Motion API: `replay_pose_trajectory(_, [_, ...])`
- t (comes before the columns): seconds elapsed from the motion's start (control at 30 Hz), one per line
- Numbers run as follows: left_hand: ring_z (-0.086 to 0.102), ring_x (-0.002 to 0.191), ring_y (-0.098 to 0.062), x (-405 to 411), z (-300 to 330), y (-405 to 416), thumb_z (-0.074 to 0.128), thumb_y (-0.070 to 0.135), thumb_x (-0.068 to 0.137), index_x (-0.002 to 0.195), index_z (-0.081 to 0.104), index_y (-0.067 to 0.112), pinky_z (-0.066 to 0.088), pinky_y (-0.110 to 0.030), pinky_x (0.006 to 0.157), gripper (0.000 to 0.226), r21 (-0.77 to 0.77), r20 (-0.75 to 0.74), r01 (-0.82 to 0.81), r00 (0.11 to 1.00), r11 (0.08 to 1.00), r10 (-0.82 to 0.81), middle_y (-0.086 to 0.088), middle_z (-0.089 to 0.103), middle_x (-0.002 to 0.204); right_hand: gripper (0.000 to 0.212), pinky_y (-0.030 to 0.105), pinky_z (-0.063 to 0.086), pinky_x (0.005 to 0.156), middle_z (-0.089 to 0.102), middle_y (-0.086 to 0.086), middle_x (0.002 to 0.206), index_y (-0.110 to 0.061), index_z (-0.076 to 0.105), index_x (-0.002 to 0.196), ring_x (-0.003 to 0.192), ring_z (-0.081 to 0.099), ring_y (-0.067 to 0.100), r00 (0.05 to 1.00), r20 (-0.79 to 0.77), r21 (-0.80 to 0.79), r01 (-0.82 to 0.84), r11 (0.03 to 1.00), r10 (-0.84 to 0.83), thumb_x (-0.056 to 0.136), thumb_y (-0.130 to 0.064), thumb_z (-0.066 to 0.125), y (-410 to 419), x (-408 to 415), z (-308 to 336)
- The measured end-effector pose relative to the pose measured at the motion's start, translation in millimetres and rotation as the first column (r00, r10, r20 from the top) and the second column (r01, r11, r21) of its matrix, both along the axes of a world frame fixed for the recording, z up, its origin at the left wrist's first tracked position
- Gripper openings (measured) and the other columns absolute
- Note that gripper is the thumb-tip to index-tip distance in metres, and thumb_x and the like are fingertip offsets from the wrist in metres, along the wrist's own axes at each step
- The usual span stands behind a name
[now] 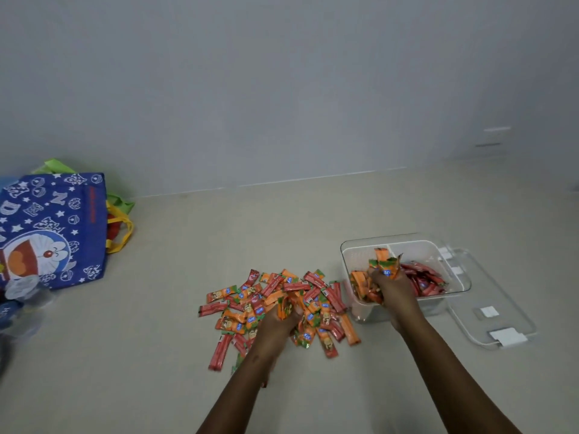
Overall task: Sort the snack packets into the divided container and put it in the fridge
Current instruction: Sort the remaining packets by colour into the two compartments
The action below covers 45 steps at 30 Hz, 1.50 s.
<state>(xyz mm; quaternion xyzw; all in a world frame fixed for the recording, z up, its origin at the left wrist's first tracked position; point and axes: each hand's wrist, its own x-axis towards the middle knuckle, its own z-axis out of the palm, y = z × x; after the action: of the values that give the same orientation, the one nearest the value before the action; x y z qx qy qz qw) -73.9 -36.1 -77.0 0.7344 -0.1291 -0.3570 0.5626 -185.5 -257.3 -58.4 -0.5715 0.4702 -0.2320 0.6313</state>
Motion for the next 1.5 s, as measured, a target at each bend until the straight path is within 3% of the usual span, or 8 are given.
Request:
replay_pose_trajectory(0.17, [0.063, 0.075, -0.003, -18.6, 13.9, -21.8, 0.061, 0.04, 0.089, 0.095, 0.062, 0.029, 0.044, -0.019, 0.062, 0.013, -0.022, 0.044, -0.039, 0.998, 0.999, 0.04, 0.011, 0.068, 0.083, 0.013, 0.032, 0.053, 0.072, 0.07, 0.013, 0.09, -0.008, 0.067, 0.093, 0.082, 0.066, 0.026, 0.959, -0.22, 0.039, -0.173, 0.984, 0.178, 0.085, -0.018, 0.066, -60.7, 8.9, -7.3])
replay_pose_trajectory(0.5, [0.065, 0.091, -0.007, -43.1, 35.1, -77.0, 0.062, 0.043, 0.088, 0.111, 0.058, 0.03, 0.047, -0.021, 0.069, 0.027, 0.033, 0.074, -0.111, 0.991, 0.993, 0.108, 0.009, 0.07, 0.102, 0.015, 0.029, 0.051, 0.057, 0.064, 0.018, 0.062, -0.002, 0.058, 0.064, 0.057, 0.062, 0.028, 0.743, -0.518, -0.01, -0.5, 0.866, 0.424, 0.078, -0.004, 0.053, -90.9, 34.4, -42.4])
replay_pose_trajectory(0.67, [0.066, 0.078, -0.005, -46.3, 52.4, -121.5, 0.062, 0.038, 0.09, 0.095, 0.064, 0.028, 0.049, -0.023, 0.069, 0.012, 0.057, 0.107, -0.068, 0.992, 0.996, 0.061, 0.012, 0.07, 0.084, 0.008, 0.033, 0.054, 0.068, 0.07, 0.005, 0.086, -0.017, 0.061, 0.086, 0.079, 0.067, 0.024, 0.967, -0.153, -0.087, -0.219, 0.972, 0.204, 0.083, -0.015, 0.054, -95.6, 6.3, -12.9])
replay_pose_trajectory(0.87, [0.067, 0.081, -0.019, -37.2, 44.7, -205.9, 0.063, 0.034, 0.09, 0.095, 0.067, 0.015, 0.053, -0.034, 0.076, 0.02, 0.179, 0.028, 0.098, 0.994, 0.979, -0.104, -0.005, 0.072, 0.088, 0.007, 0.037, 0.055, 0.078, 0.07, 0.01, 0.088, -0.015, 0.06, 0.094, 0.079, 0.068, 0.023, 0.985, 0.133, 0.017, -0.116, 0.993, 0.113, 0.088, -0.01, 0.057, -103.3, -35.0, 10.2])
replay_pose_trajectory(1.03, [0.053, 0.058, -0.018, -39.1, 12.6, -245.0, 0.066, 0.017, 0.087, 0.107, 0.061, -0.002, 0.046, -0.023, 0.046, 0.028, 0.428, -0.076, 0.118, 0.993, 0.896, -0.094, -0.009, 0.056, 0.073, 0.01, 0.028, 0.052, 0.071, 0.069, 0.008, 0.085, -0.009, 0.061, 0.096, 0.073, 0.065, 0.015, 0.981, 0.177, 0.025, -0.082, 0.996, 0.076, 0.09, -0.009, 0.054, -107.7, -56.6, 18.4])
replay_pose_trajectory(1.2, [0.058, 0.068, -0.023, -41.9, 5.0, -246.6, 0.063, 0.017, 0.087, 0.078, 0.059, 0.002, 0.047, -0.021, 0.055, 0.018, 0.519, 0.04, 0.102, 0.989, 0.849, -0.143, -0.012, 0.061, 0.076, 0.008, 0.025, 0.05, 0.066, 0.069, 0.012, 0.083, -0.007, 0.061, 0.093, 0.07, 0.066, 0.017, 0.977, 0.195, 0.055, -0.097, 0.994, 0.085, 0.091, -0.007, 0.053, -107.9, -67.7, 13.3])
replay_pose_trajectory(1.33, [0.064, 0.105, -0.031, -38.2, 17.7, -234.9, 0.057, 0.021, 0.091, 0.122, 0.06, 0.005, 0.055, -0.036, 0.085, 0.035, 0.475, 0.154, 0.171, 0.95, 0.863, -0.273, -0.015, 0.064, 0.117, 0.007, 0.023, 0.047, 0.062, 0.068, 0.012, 0.083, -0.01, 0.061, 0.088, 0.072, 0.066, 0.018, 0.973, 0.203, 0.055, -0.121, 0.991, 0.107, 0.089, -0.006, 0.055, -96.7, -68.4, 9.4])
replay_pose_trajectory(1.5, [0.062, 0.08, -0.01, -36.8, 37.1, -180.7, 0.055, 0.015, 0.09, 0.105, 0.066, 0.016, 0.051, -0.025, 0.068, 0.018, 0.255, 0.309, 0.036, 0.944, 0.966, -0.117, 0.001, 0.068, 0.1, 0.008, 0.028, 0.052, 0.069, 0.067, 0.012, 0.082, -0.006, 0.061, 0.092, 0.072, 0.066, 0.02, 0.962, 0.204, 0.056, -0.196, 0.979, 0.181, 0.091, -0.005, 0.054, -66.9, -55.6, 12.1])
